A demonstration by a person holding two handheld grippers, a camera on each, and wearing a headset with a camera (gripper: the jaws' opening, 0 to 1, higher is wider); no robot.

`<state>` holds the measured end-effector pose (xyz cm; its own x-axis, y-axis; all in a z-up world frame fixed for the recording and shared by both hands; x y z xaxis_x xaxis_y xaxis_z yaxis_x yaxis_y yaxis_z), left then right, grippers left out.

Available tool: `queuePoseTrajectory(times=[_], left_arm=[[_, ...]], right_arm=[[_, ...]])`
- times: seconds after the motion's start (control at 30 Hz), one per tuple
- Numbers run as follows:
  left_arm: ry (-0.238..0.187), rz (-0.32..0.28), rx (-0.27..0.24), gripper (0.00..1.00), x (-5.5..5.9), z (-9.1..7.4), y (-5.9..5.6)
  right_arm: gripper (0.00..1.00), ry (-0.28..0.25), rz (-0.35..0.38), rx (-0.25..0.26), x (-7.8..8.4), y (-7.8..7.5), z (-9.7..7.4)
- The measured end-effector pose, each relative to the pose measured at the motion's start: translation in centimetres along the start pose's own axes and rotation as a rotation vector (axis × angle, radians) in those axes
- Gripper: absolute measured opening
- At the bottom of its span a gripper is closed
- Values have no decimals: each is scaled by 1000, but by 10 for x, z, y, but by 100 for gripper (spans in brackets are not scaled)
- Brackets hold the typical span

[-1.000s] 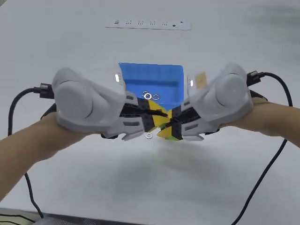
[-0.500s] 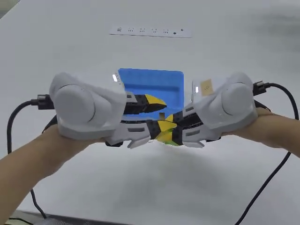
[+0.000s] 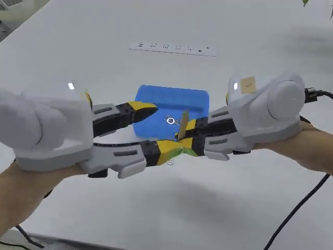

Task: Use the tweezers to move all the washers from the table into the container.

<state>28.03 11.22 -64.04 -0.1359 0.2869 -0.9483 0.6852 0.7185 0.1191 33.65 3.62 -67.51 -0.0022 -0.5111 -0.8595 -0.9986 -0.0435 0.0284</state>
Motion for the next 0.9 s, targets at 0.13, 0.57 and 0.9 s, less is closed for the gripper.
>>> queuePoseTrajectory(times=[0.13,0.57,0.9], left_arm=[[-8,-35,-35,62,5,-17,0],[-6,-72,-115,71,17,-45,0],[36,-81,-142,72,33,-56,-1]], right_arm=[[10,-33,-8,18,-16,-5,-5],[10,-62,-9,60,-39,-27,-3],[10,-23,16,115,-26,-65,17]])
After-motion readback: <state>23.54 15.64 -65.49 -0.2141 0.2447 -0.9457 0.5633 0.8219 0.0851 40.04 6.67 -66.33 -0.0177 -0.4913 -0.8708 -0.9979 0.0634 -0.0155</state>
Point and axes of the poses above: the centre of the closed fingertips' face, and the gripper's own axes: z roughly forward along the fingers, y roughly to its left, x roughly out of its underside, the point moved 5 cm from there along -z, roughly backward along the fingers, and after that the axes turned 7 degrees about z, right-handed, at the moved point
